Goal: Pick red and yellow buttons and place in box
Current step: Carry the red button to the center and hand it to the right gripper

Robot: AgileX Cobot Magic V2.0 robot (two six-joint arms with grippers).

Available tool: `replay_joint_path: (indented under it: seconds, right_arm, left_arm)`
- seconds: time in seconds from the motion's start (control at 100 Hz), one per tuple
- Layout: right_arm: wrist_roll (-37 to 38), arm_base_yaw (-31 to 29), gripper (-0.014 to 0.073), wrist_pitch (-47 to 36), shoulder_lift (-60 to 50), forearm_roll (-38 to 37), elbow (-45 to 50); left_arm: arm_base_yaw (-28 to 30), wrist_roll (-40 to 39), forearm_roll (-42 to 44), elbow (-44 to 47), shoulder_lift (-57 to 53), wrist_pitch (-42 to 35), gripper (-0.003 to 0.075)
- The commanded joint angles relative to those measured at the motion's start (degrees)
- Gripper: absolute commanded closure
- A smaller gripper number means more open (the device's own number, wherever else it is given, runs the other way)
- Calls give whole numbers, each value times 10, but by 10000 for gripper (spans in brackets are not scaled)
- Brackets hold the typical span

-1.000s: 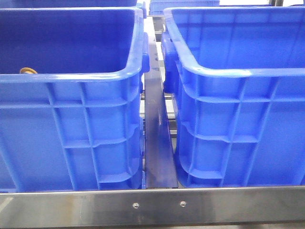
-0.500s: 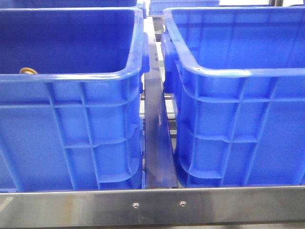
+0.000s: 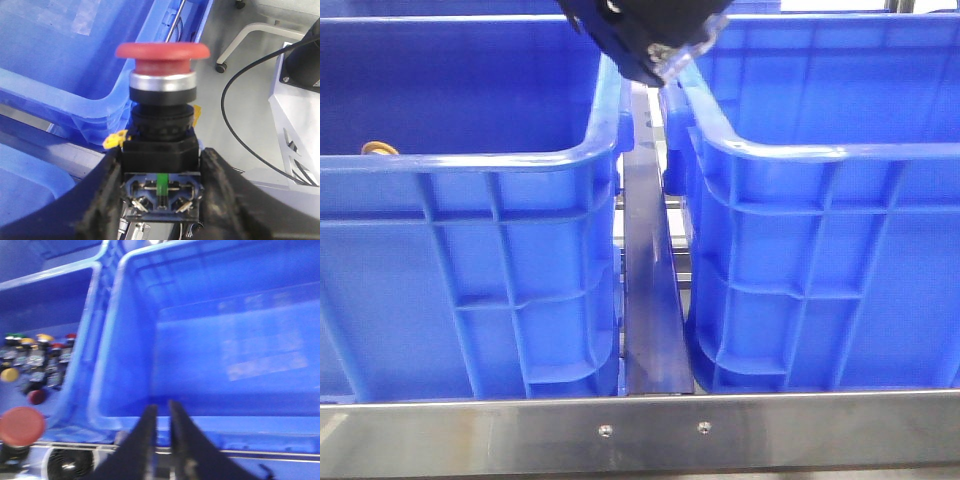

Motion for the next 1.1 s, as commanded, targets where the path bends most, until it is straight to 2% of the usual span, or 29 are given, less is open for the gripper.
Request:
replay_joint_path:
  seconds: [0.0, 0.03, 0.1, 0.17, 0.42, 0.56, 0.81, 1.09]
  right_arm:
    - [-8, -3, 277, -34, 12, 50, -17]
    - [-8, -3, 191, -34, 12, 68, -17]
    - [-8, -3, 56, -34, 12, 109, -17]
    - [-22, -3, -6, -33, 15, 149, -17]
    - [-170, -3, -3, 22, 90, 331, -15]
    - [-231, -3, -3, 47, 157, 391, -15]
    - [-280, 8, -3, 78, 241, 411, -15]
    - [-293, 78, -3, 73, 295, 411, -15]
  left_arm:
    - [-5, -2, -12, -17, -12, -40, 739]
    - [-5, -2, -12, -17, -12, -40, 739]
    - [-5, -2, -12, -17, -12, -40, 739]
    - [-5, -2, -12, -17, -12, -40, 739]
    - [-5, -2, -12, -17, -12, -40, 739]
    - [-5, -2, -12, -17, -12, -40, 739]
    - [-5, -2, -12, -17, -12, -40, 739]
    - [-5, -2, -15, -17, -12, -39, 739]
